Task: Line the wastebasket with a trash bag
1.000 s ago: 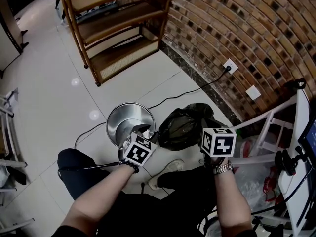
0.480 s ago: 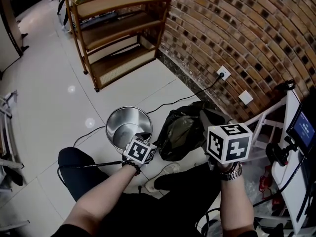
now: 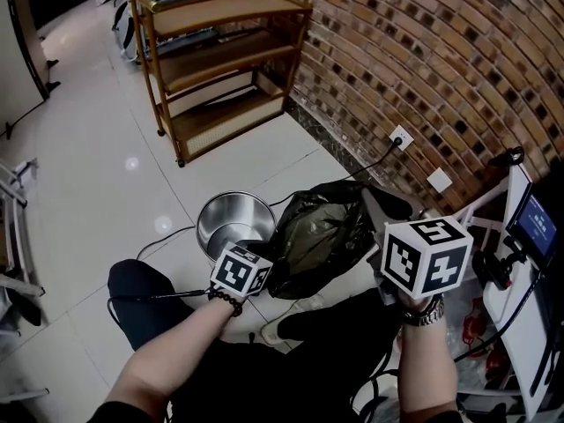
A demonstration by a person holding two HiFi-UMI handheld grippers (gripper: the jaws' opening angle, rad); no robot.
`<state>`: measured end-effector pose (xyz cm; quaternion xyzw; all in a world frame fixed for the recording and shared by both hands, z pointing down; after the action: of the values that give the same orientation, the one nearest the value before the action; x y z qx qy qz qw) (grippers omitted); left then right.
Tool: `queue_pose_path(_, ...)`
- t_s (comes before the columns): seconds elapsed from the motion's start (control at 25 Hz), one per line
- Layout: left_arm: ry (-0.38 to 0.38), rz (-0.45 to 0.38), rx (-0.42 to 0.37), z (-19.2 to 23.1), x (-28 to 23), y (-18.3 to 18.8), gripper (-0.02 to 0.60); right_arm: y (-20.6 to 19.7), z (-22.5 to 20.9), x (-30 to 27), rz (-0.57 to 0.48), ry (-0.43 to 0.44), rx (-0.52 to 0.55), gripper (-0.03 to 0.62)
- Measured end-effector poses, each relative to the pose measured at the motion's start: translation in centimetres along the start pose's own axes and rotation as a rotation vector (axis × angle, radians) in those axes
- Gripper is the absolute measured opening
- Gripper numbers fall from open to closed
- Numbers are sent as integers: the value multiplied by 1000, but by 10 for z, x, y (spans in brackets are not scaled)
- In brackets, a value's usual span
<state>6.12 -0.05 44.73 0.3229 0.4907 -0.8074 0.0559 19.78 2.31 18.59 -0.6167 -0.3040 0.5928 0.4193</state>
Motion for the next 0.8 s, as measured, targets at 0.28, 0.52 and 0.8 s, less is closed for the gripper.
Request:
queue_pose_path(0.28,79,-88,-58,14,73,25,3,9,10,8,-46,51,-17,3)
queue_pose_path(0.52,144,-150,-91,20,141,44,3,16,22,12,-83,109,-37,3)
queue_pose_path(0.8,245,-175,-137,32,195,53,2,10,34,-3,-90,169,-64,3)
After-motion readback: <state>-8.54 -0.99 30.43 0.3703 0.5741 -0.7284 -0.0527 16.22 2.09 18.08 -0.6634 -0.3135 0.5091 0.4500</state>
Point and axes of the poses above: the fingertips, and each gripper's own axes: x backward along the fingers, z to its left, y out of its top, the point moved 4 cm from there along x, backward along the fingers, and after that the axes turned 1 degree about -x, right-handed, at the moved point
